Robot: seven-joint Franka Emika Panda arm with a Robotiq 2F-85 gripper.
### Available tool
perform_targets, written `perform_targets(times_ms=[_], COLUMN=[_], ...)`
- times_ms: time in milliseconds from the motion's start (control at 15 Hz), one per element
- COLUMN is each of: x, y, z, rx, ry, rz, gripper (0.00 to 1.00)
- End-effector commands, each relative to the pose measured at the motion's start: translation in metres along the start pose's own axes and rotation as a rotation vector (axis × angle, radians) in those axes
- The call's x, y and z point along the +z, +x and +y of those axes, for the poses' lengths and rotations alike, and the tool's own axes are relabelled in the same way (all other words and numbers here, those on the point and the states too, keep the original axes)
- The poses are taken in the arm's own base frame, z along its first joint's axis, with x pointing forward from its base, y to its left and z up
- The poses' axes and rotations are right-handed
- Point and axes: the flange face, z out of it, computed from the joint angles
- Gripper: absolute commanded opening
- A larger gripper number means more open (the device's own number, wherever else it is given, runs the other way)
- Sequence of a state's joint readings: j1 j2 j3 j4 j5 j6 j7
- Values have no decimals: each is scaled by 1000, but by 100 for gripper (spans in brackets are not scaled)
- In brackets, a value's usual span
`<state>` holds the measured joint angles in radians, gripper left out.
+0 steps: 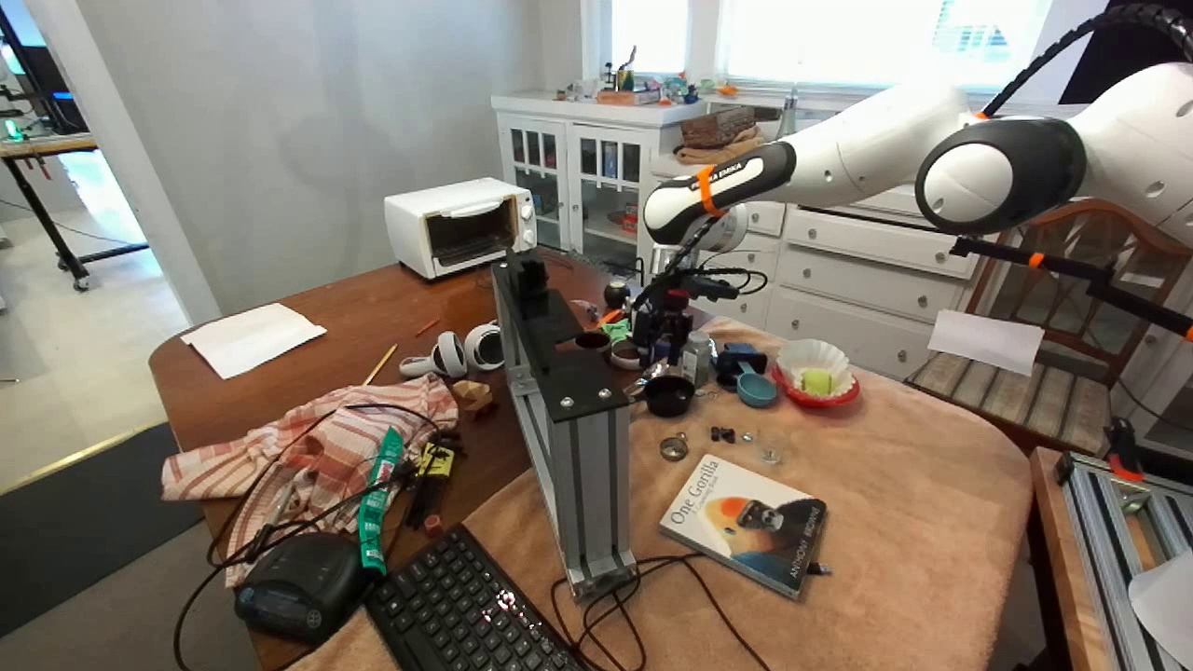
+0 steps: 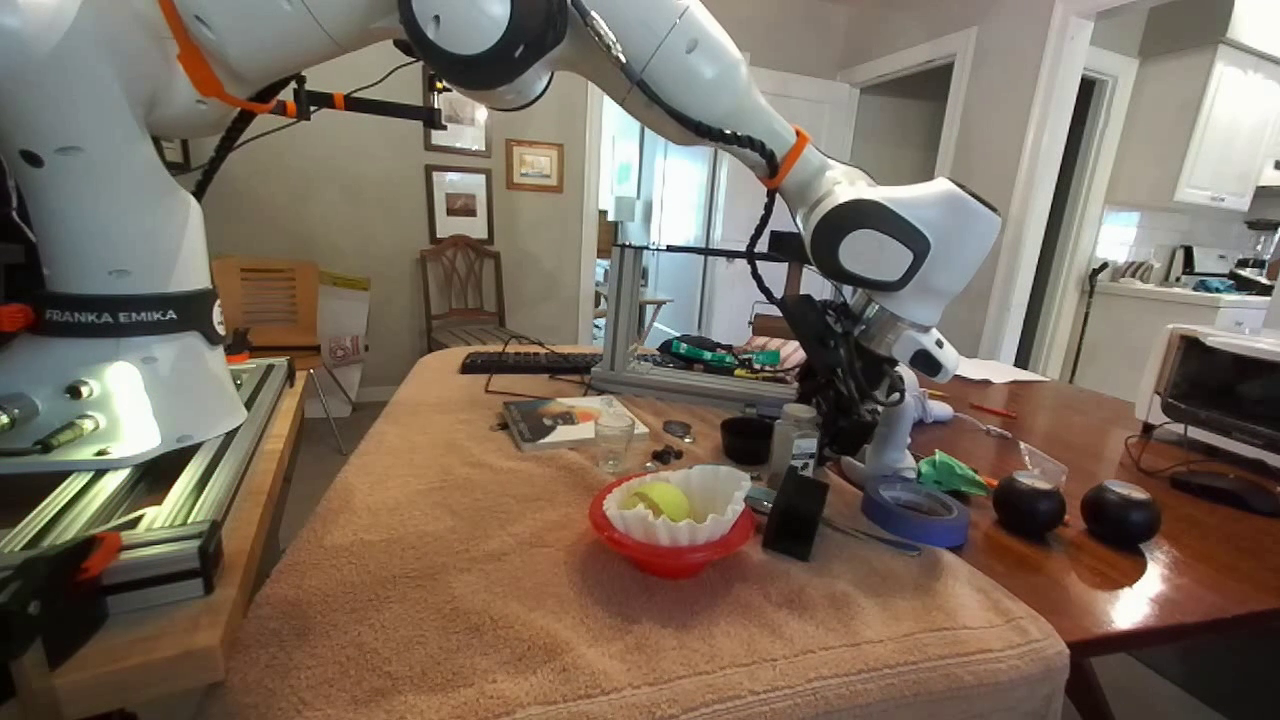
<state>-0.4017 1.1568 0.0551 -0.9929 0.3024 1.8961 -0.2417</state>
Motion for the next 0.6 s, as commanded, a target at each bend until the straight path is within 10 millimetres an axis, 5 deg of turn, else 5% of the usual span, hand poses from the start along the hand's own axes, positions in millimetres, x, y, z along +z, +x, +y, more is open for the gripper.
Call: perform_targets(times_ms=[0, 533], x=[10, 17], y=[7, 11], z=[1, 4], rx=[59, 109], ry=[39, 31], rz=[23, 38], gripper=[92, 89])
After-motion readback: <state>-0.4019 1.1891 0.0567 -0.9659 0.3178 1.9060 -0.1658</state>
